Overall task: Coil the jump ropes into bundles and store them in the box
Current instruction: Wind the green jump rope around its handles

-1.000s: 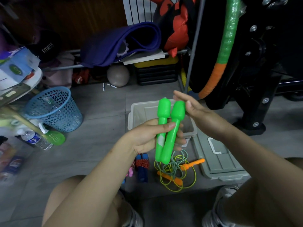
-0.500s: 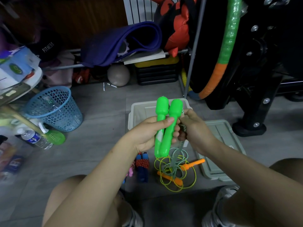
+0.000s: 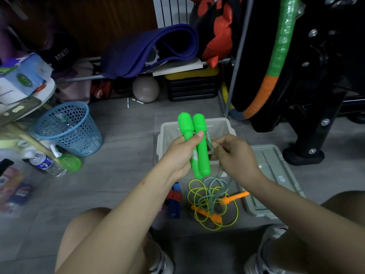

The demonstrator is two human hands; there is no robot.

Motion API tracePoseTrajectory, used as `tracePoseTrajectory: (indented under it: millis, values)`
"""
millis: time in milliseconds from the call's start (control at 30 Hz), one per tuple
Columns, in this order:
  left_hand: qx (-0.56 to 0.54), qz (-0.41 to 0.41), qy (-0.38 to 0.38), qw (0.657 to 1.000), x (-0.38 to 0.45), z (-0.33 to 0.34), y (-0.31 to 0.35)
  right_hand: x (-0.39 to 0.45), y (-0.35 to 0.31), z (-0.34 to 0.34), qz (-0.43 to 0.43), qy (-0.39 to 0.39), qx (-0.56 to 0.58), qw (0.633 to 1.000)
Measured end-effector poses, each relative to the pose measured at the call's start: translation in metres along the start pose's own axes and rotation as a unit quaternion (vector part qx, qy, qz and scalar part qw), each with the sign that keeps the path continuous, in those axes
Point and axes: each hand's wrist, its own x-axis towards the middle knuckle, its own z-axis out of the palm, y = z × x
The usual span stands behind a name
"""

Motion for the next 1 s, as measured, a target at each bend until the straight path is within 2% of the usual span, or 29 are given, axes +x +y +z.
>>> tracePoseTrajectory:
  millis: [133,333,567,700,800,1000]
  values:
    - [-0.067,0.023,-0.016,0.997,-0.001,0.003,-0.003,-0.003,-0.007,0.002,-0.02,-0.04,0.046,0.998]
    - [-0.11,0.049,-0.029,0.992,0.001,0.005,-0.007,-0.007,-0.01,0.005,-0.017,-0.067,0.119,0.991]
    - [-0.133,-0.027,-0.101,0.985,0.003,-0.008,0.005,-0.007,-0.006,0.004,-0.06,-0.096,0.115,0.987]
    - [-0.129,-0.034,-0.115,0.984,0.003,-0.01,0.009,-0.006,-0.006,0.004,-0.071,-0.083,0.111,0.988]
    - [-0.101,-0.018,-0.106,0.989,0.004,-0.01,0.006,-0.007,-0.007,0.002,-0.082,-0.079,0.085,0.99]
    - [-0.067,0.023,-0.04,0.997,0.005,-0.011,0.006,-0.006,-0.013,-0.006,-0.056,-0.056,0.011,0.997]
